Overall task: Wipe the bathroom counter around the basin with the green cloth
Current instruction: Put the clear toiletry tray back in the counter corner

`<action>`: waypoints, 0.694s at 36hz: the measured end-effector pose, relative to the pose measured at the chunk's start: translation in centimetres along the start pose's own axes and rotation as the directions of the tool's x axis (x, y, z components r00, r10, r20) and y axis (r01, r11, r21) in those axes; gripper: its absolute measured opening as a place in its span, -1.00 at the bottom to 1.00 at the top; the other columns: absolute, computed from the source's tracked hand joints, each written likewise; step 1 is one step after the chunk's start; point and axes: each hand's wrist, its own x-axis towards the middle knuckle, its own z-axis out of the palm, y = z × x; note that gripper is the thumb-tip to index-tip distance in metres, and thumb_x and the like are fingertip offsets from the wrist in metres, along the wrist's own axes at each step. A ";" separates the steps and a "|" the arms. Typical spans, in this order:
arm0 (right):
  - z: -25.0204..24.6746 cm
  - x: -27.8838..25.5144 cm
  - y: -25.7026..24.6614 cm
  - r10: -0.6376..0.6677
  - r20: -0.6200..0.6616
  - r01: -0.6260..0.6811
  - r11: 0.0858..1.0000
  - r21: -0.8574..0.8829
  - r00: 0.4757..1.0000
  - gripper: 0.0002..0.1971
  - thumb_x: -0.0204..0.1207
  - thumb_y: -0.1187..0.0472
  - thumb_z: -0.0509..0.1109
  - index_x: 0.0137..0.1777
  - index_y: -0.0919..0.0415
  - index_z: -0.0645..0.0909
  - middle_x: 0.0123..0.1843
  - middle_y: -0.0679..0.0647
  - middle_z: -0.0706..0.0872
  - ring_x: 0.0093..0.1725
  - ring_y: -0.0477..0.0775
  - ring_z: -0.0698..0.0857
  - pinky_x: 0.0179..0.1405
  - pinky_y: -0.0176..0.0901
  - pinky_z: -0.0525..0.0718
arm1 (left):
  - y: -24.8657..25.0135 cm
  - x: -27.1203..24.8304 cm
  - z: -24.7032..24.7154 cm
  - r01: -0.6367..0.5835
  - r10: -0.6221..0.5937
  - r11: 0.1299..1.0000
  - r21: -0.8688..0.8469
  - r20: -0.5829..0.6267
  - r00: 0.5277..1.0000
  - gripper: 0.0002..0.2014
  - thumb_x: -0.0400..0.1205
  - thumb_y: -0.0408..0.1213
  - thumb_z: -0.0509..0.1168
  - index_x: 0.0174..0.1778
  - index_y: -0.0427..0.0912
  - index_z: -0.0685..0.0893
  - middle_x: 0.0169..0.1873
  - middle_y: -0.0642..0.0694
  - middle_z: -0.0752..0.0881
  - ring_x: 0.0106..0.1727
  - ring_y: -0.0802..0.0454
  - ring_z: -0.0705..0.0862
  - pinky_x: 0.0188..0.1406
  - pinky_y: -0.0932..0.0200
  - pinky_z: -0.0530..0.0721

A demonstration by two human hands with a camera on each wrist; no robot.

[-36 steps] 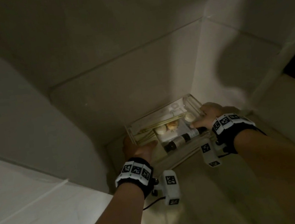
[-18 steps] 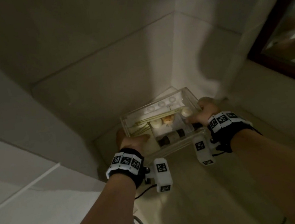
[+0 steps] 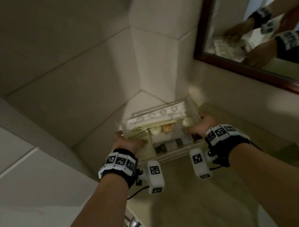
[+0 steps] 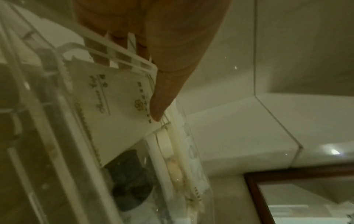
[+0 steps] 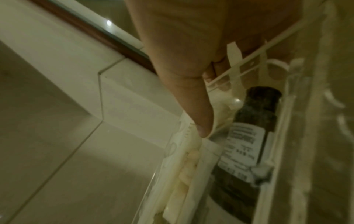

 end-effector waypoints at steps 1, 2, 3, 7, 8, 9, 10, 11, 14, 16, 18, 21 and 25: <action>-0.7 -0.3 0.4 0.005 -0.002 -0.005 1.000 0.006 1.000 -0.26 0.12 0.11 0.75 0.31 0.25 0.57 0.24 0.18 0.71 0.19 0.22 0.71 0.18 -0.02 0.68 | 0.2 -0.4 0.5 -0.020 0.020 1.000 0.002 0.003 1.000 0.00 0.25 -0.17 0.69 0.57 -0.09 0.30 0.33 -0.15 0.64 0.25 -0.13 0.67 0.18 0.09 0.66; -1.5 -0.7 0.9 0.007 0.000 -0.007 1.000 0.003 1.000 -0.27 0.11 0.06 0.75 0.29 0.19 0.59 0.24 0.17 0.72 0.18 0.21 0.71 0.20 0.01 0.68 | 0.5 -1.0 1.0 -0.038 0.037 0.999 0.006 0.008 0.999 -0.02 0.27 -0.19 0.68 0.57 -0.11 0.31 0.34 -0.14 0.63 0.26 -0.12 0.66 0.13 0.14 0.64; -2.3 -1.2 1.3 0.008 0.005 -0.008 1.000 -0.022 1.000 -0.28 0.09 -0.02 0.75 0.27 0.14 0.61 0.23 0.14 0.73 0.15 0.20 0.72 0.20 0.03 0.68 | 0.8 -1.4 1.5 -0.057 0.057 0.998 0.009 0.014 0.998 -0.03 0.28 -0.20 0.68 0.57 -0.11 0.32 0.36 -0.14 0.61 0.28 -0.12 0.65 0.11 0.14 0.63; -5.5 -3.0 3.0 0.042 -0.014 -0.043 0.996 -0.075 0.999 -0.17 -0.01 -0.26 0.70 0.28 0.05 0.59 0.20 0.06 0.72 0.10 0.19 0.73 0.15 0.05 0.69 | 2.1 -3.0 3.4 -0.119 0.116 0.992 0.044 0.067 0.991 -0.06 0.31 -0.23 0.67 0.57 -0.14 0.33 0.37 -0.16 0.60 0.31 -0.14 0.62 0.17 0.09 0.64; -6.1 -3.4 3.4 0.056 -0.027 -0.058 0.996 -0.065 0.998 -0.15 -0.04 -0.28 0.69 0.27 0.05 0.59 0.18 0.07 0.73 0.06 0.18 0.73 0.12 0.06 0.70 | 2.5 -3.2 3.9 -0.135 0.131 0.990 0.050 0.081 0.988 -0.06 0.31 -0.23 0.67 0.57 -0.15 0.33 0.36 -0.16 0.60 0.31 -0.14 0.62 0.16 0.09 0.63; -6.6 -3.9 3.8 0.075 -0.042 -0.078 0.995 -0.056 0.996 -0.13 -0.07 -0.31 0.67 0.26 0.05 0.59 0.14 0.08 0.74 0.00 0.17 0.74 0.05 0.06 0.73 | 2.8 -3.4 4.3 -0.147 0.142 0.987 0.058 0.096 0.985 -0.06 0.31 -0.24 0.67 0.57 -0.16 0.32 0.36 -0.17 0.60 0.31 -0.15 0.62 0.16 0.08 0.63; -7.0 -4.2 4.3 0.103 -0.057 -0.105 0.993 -0.047 0.993 -0.11 -0.11 -0.34 0.65 0.24 0.06 0.58 0.09 0.08 0.75 -0.06 0.16 0.74 -0.05 0.05 0.74 | 3.2 -3.5 4.8 -0.159 0.151 0.985 0.069 0.110 0.982 -0.05 0.31 -0.24 0.67 0.58 -0.16 0.32 0.36 -0.17 0.60 0.31 -0.15 0.62 0.18 0.07 0.64; -7.3 -4.4 4.8 0.129 -0.074 -0.132 0.991 -0.033 0.989 -0.11 -0.13 -0.35 0.63 0.22 0.06 0.57 0.05 0.07 0.74 -0.11 0.15 0.73 -0.13 0.02 0.74 | 3.6 -3.6 5.3 -0.172 0.161 0.981 0.085 0.126 0.979 -0.04 0.30 -0.24 0.67 0.58 -0.16 0.31 0.36 -0.17 0.60 0.30 -0.15 0.62 0.20 0.05 0.65; -8.0 -4.7 6.3 0.192 -0.128 -0.189 0.981 0.033 0.973 -0.18 -0.01 -0.27 0.66 0.23 0.12 0.60 -0.03 0.06 0.73 -0.16 0.11 0.71 -0.22 -0.07 0.71 | 5.0 -3.7 6.8 -0.205 0.178 0.969 0.136 0.187 0.966 -0.04 0.31 -0.22 0.67 0.58 -0.17 0.30 0.36 -0.18 0.60 0.30 -0.16 0.62 0.20 0.03 0.67; -8.3 -5.0 7.0 0.229 -0.158 -0.221 0.973 0.068 0.960 -0.23 0.09 -0.20 0.67 0.26 0.14 0.59 -0.03 0.08 0.73 -0.16 0.10 0.71 -0.24 -0.10 0.68 | 5.9 -3.4 7.8 -0.228 0.188 0.960 0.161 0.231 0.955 -0.06 0.32 -0.23 0.67 0.57 -0.18 0.31 0.36 -0.20 0.59 0.29 -0.17 0.62 0.14 0.07 0.64; -8.5 -5.2 7.7 0.277 -0.183 -0.258 0.958 0.121 0.943 -0.26 0.13 -0.16 0.68 0.27 0.17 0.58 0.02 0.10 0.73 -0.11 0.14 0.71 -0.18 -0.05 0.71 | 7.0 -3.0 8.9 -0.262 0.201 0.945 0.196 0.284 0.937 -0.09 0.34 -0.25 0.66 0.56 -0.20 0.32 0.37 -0.20 0.58 0.29 -0.17 0.61 0.06 0.12 0.60; -8.6 -5.3 8.4 0.345 -0.230 -0.307 0.934 0.184 0.910 -0.18 0.14 -0.14 0.69 0.35 0.22 0.50 0.20 0.17 0.69 0.04 0.22 0.70 -0.09 0.05 0.72 | 8.3 -2.4 10.5 -0.295 0.199 0.924 0.242 0.354 0.914 -0.09 0.34 -0.27 0.66 0.57 -0.22 0.33 0.40 -0.19 0.57 0.32 -0.16 0.59 0.05 0.13 0.56; -8.7 -4.8 9.0 0.397 -0.276 -0.339 0.911 0.235 0.875 -0.21 0.23 -0.02 0.68 0.40 0.27 0.45 0.29 0.21 0.64 0.07 0.22 0.65 -0.16 -0.03 0.60 | 10.1 -0.9 12.3 -0.356 0.216 0.886 0.298 0.413 0.885 -0.14 0.30 -0.26 0.68 0.50 -0.23 0.43 0.36 -0.18 0.61 0.27 -0.13 0.62 0.11 0.10 0.61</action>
